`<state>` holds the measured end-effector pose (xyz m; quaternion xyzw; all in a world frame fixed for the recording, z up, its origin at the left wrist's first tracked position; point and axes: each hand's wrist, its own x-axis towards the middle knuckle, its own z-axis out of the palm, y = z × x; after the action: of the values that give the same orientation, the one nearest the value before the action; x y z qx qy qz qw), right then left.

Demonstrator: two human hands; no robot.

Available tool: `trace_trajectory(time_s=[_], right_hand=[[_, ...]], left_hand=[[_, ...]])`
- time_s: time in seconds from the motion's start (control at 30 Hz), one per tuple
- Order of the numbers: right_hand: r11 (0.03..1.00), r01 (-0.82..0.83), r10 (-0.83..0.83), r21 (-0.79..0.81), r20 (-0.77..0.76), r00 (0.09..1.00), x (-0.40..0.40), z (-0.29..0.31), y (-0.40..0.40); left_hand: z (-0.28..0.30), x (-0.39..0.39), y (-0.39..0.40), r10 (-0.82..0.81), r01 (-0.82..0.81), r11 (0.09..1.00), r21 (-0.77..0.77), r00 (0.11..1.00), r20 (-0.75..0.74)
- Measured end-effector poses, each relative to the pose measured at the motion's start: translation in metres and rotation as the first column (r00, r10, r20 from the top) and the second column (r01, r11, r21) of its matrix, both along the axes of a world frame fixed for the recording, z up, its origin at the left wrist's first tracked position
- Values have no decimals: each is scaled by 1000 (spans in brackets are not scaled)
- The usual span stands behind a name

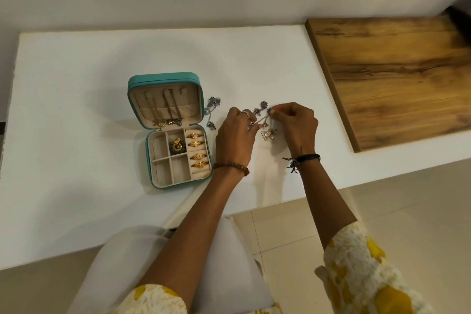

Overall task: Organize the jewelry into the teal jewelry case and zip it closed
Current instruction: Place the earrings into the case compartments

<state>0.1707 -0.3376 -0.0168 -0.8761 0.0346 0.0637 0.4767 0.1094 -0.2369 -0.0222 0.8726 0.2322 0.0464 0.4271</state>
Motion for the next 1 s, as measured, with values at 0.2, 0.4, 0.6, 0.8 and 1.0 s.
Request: trace_trajectory(time_s=[0.2, 0.4, 0.6, 0.8, 1.0], right_hand=[[1000, 22, -22, 8, 29, 999, 0, 1, -4], [998, -29, 20, 51, 168, 986, -12, 14, 12], [945, -321, 327, -65, 136, 935, -25, 15, 57], [824, -469, 501, -319, 23, 865, -37, 5, 80], [829, -464, 492, -313, 13, 870, -45, 2, 80]], left_hand=[[6, -4, 2, 44, -42, 998, -54, 999, 27], [32, -39, 21, 211, -214, 977, 17, 971, 117], [31, -51, 42, 187, -148, 958, 245, 972, -144], [28, -55, 49, 182, -134, 960, 244, 966, -186], [28, -54, 62, 227, -201, 963, 179, 964, -137]])
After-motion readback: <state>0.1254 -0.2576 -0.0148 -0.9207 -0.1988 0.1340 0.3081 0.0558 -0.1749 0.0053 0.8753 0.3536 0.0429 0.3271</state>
